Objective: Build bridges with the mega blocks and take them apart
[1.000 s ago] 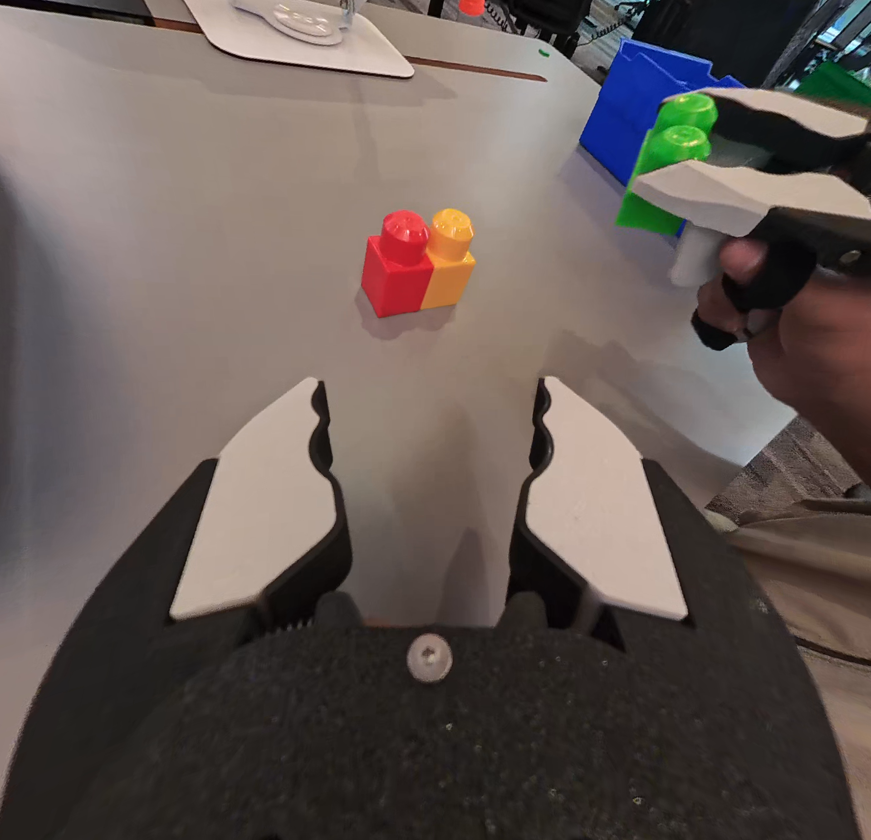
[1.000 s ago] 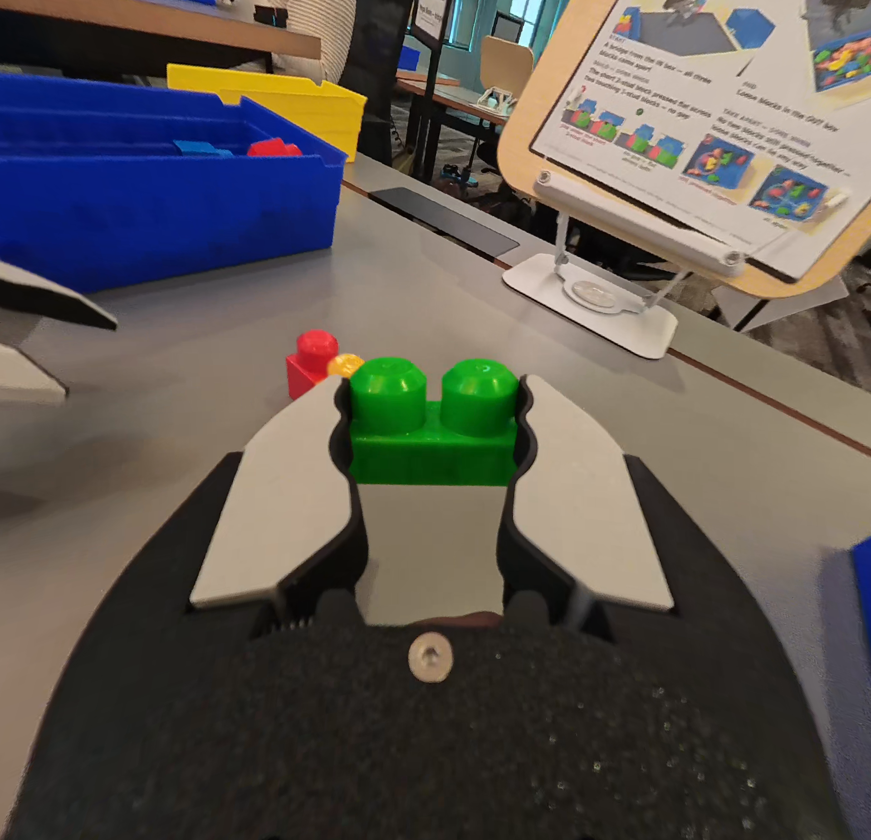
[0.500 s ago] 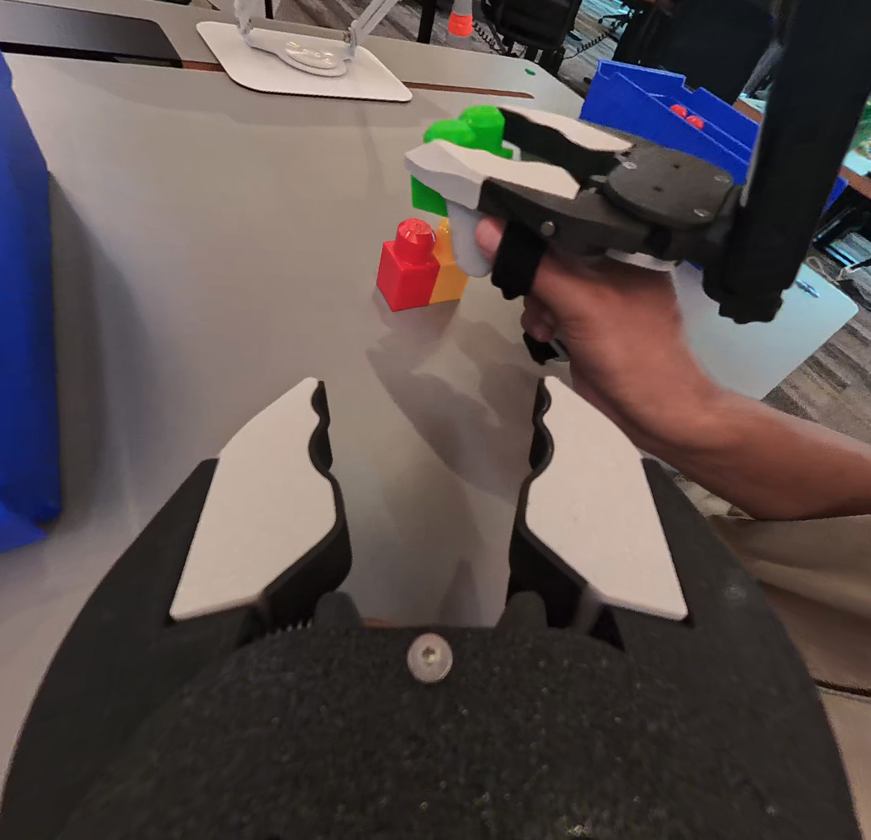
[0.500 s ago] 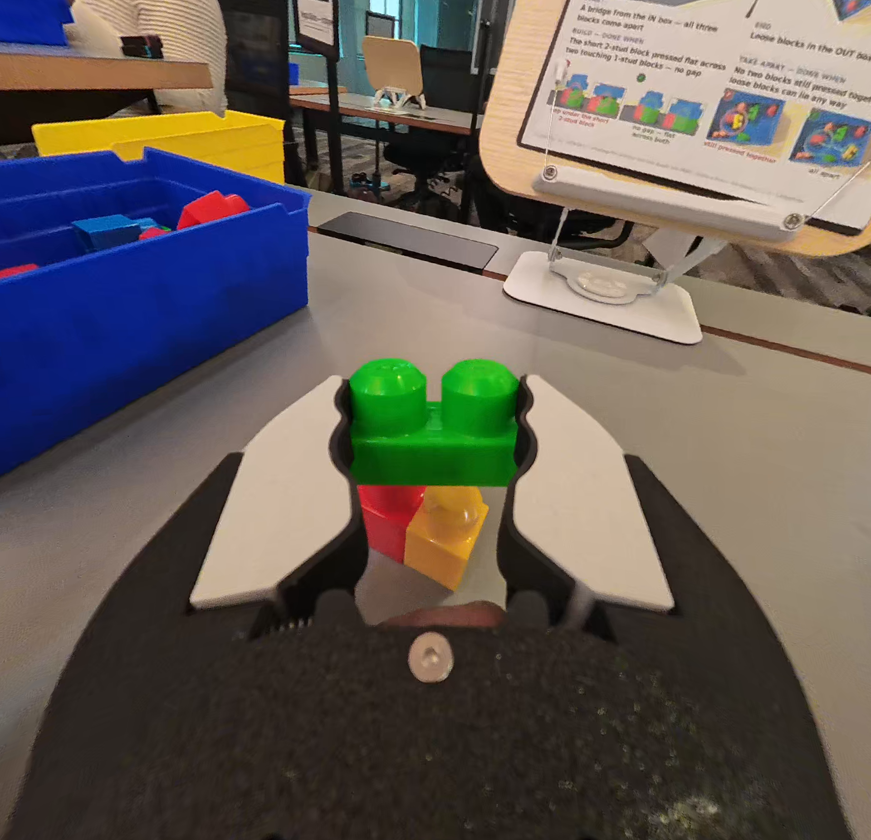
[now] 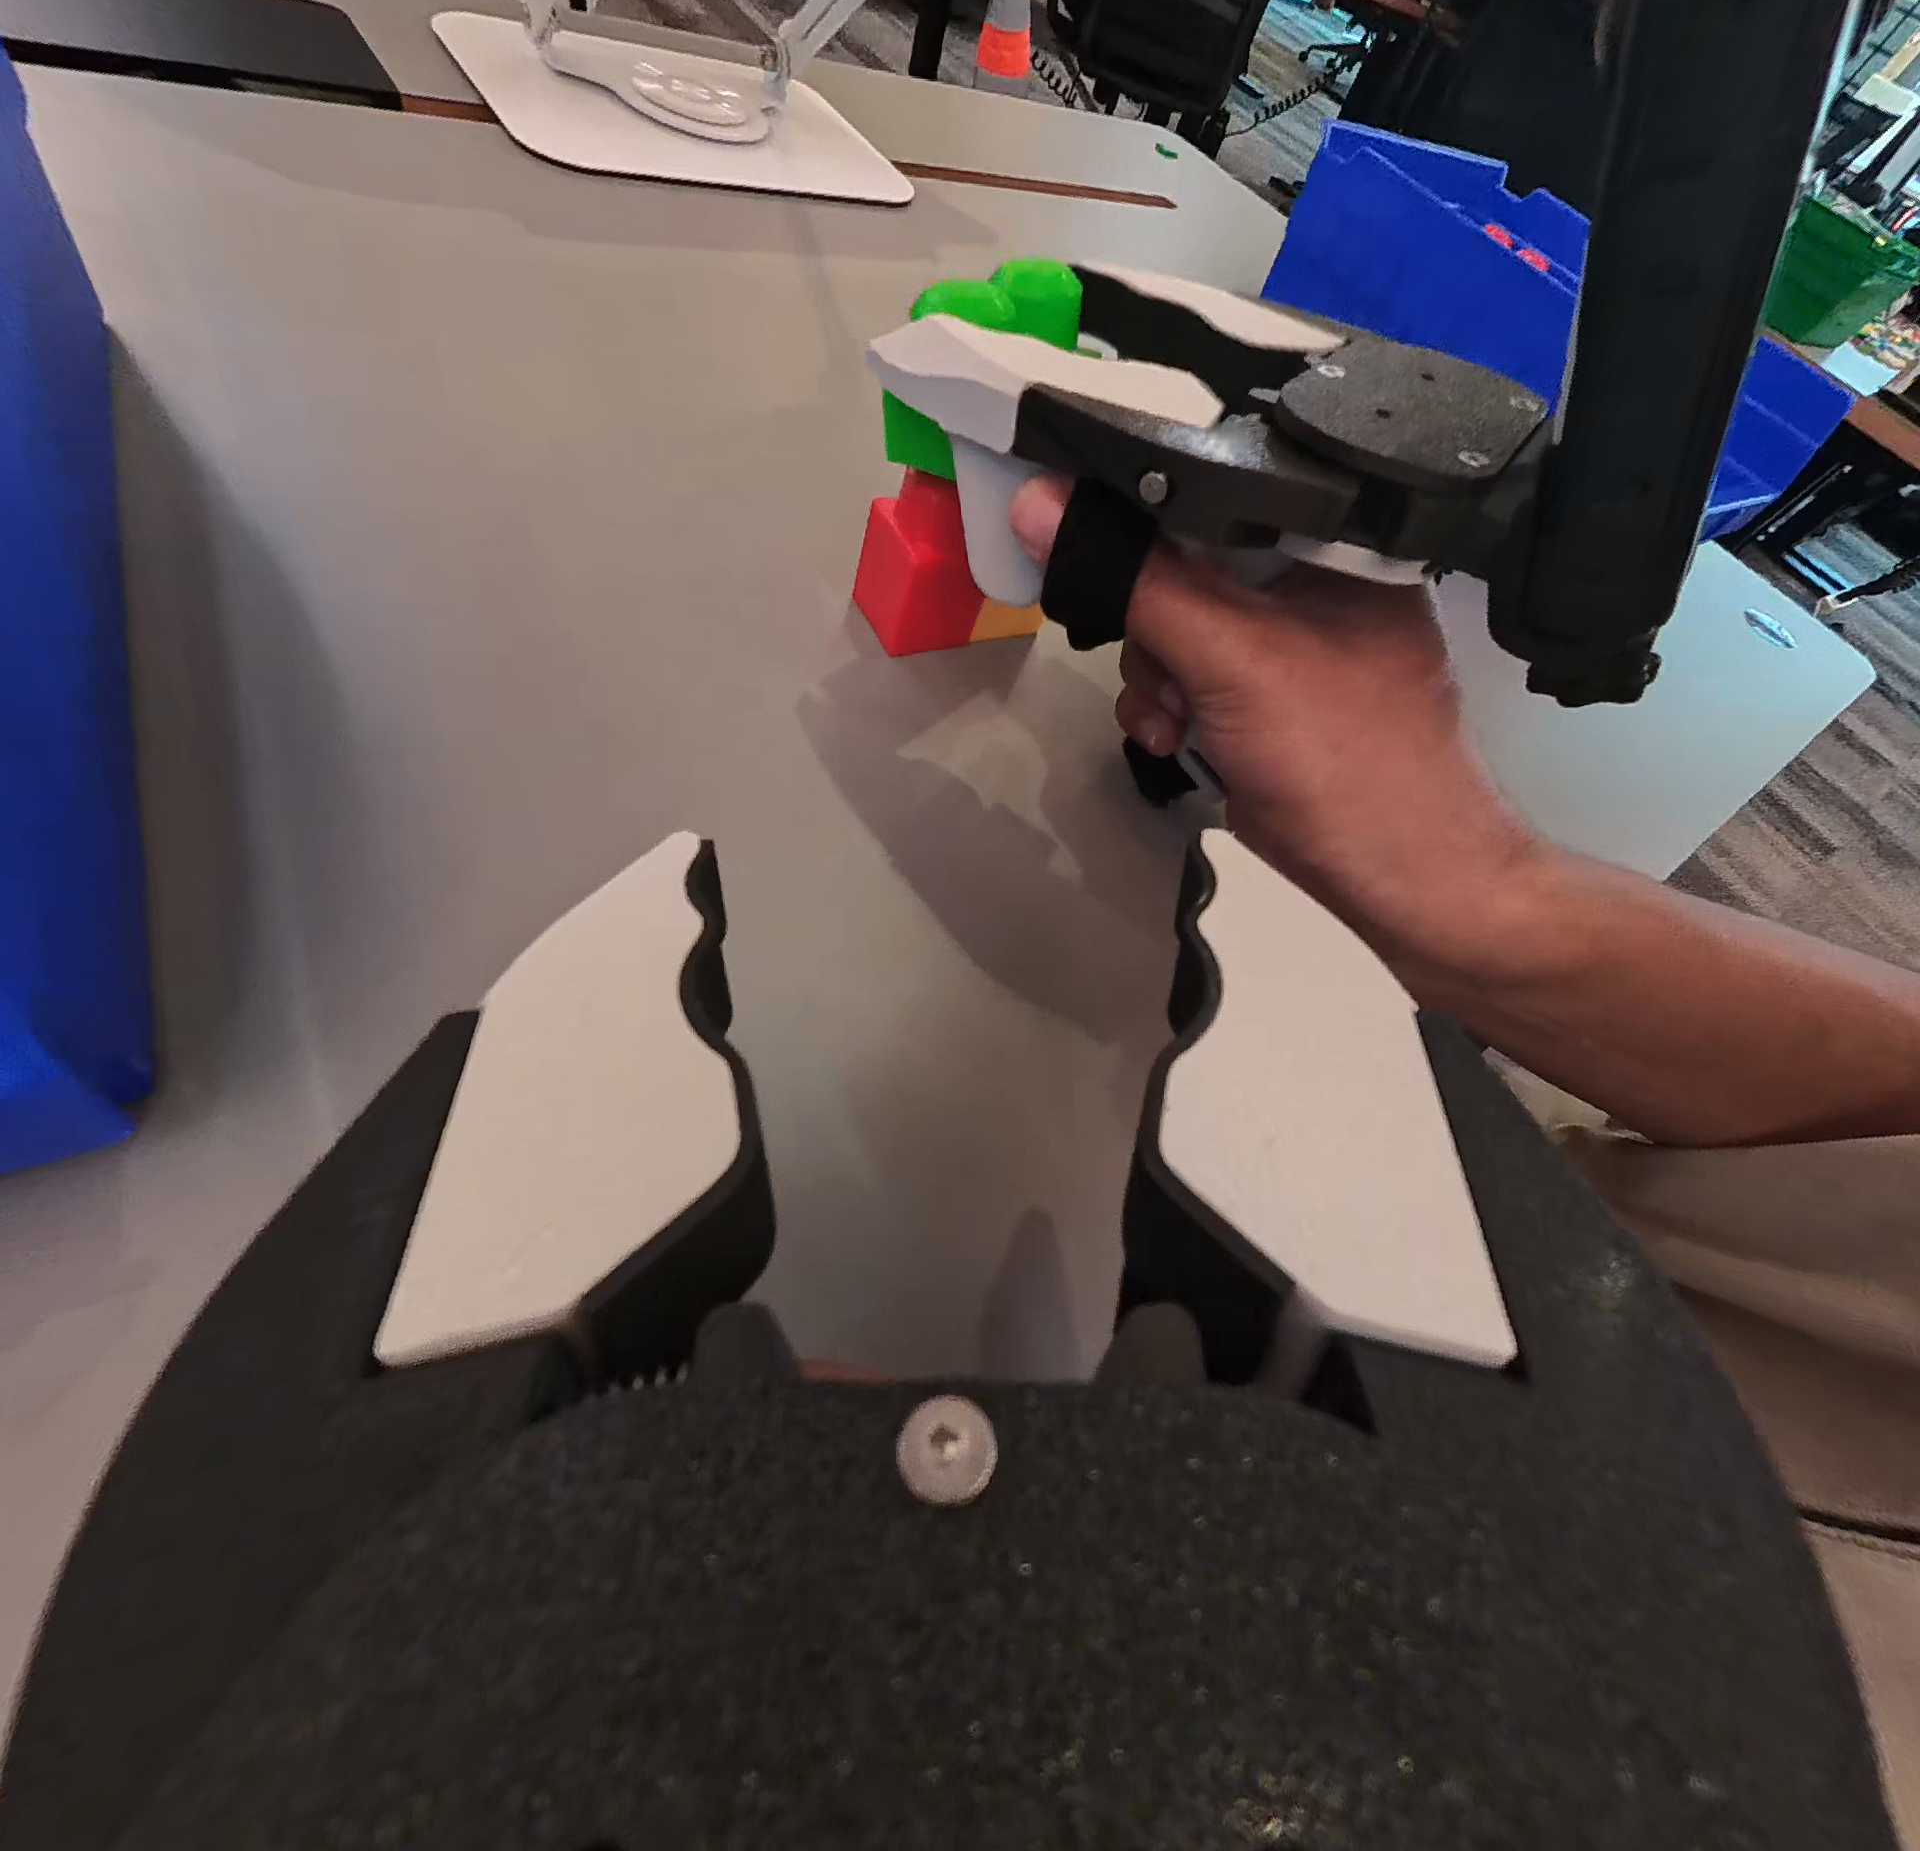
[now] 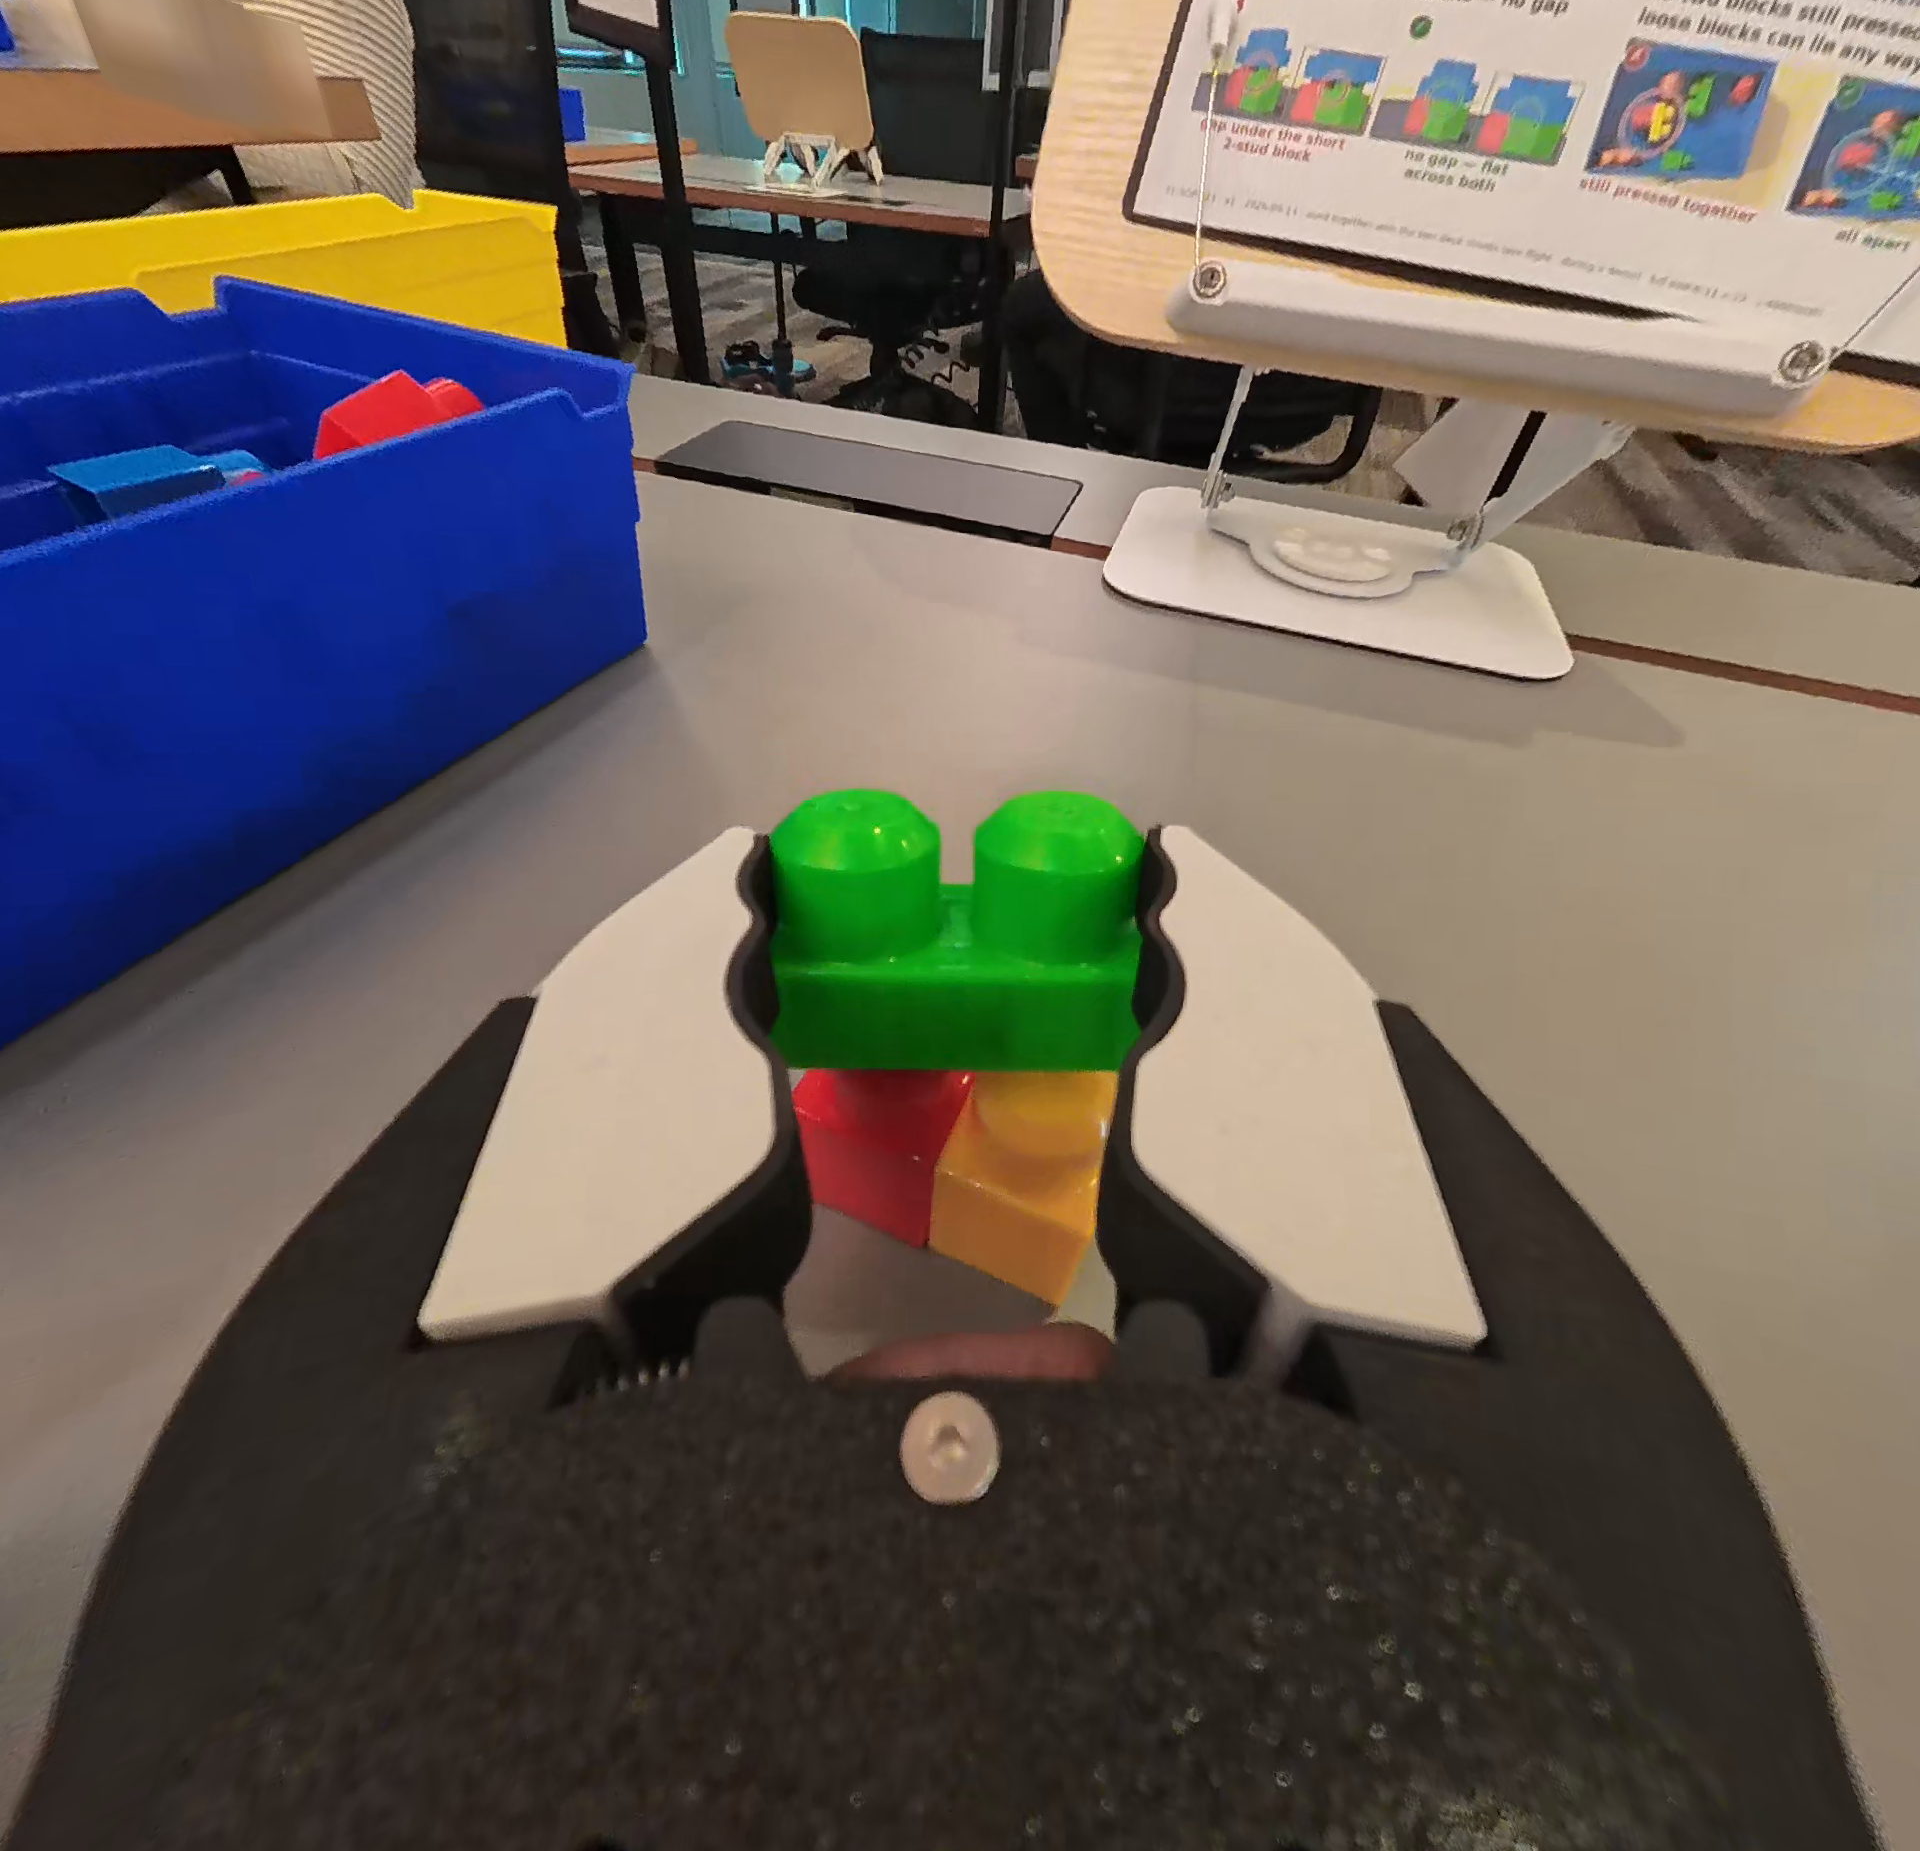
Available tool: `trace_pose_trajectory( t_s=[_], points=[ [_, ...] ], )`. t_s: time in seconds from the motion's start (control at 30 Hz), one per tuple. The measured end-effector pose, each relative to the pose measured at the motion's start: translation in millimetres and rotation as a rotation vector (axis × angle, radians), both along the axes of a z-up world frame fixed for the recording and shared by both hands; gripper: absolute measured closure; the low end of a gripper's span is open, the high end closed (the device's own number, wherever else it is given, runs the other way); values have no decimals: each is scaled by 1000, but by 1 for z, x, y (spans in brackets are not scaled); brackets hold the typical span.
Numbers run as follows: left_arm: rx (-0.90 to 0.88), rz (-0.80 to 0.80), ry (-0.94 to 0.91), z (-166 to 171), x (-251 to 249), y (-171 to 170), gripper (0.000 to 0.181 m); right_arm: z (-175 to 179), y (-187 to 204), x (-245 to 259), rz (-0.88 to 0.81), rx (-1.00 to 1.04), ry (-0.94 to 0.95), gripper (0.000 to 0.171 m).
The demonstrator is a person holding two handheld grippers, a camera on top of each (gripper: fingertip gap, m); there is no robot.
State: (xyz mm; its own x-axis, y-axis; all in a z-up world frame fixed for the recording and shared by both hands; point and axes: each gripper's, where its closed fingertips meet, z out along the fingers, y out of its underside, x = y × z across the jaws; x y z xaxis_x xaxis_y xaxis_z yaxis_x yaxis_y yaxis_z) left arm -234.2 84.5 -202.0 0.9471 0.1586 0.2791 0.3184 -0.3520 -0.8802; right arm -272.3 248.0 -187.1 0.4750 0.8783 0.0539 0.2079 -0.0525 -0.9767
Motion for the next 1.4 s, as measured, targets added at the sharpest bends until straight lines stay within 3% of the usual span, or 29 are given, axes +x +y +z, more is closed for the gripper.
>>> trace_pose_trajectory(
  t_s=[1.03,1.1,1.23,1.33,1.4],
  points=[
    [-18,-48,5,-5,16,11,97,-3,-7,12,75,-74,-7,103],
    [-17,-49,5,-4,16,12,98,7,-8,20,89,-75,14,101],
    [-26,-27,1,-4,10,17,98,58,12,58,114,28,81,106],
    [-45,-4,1,-4,6,28,93,71,35,86,203,50,4,95],
    [-70,66,31,-7,-3,37,84,73,47,110,250,44,-36,96]
  ],
)
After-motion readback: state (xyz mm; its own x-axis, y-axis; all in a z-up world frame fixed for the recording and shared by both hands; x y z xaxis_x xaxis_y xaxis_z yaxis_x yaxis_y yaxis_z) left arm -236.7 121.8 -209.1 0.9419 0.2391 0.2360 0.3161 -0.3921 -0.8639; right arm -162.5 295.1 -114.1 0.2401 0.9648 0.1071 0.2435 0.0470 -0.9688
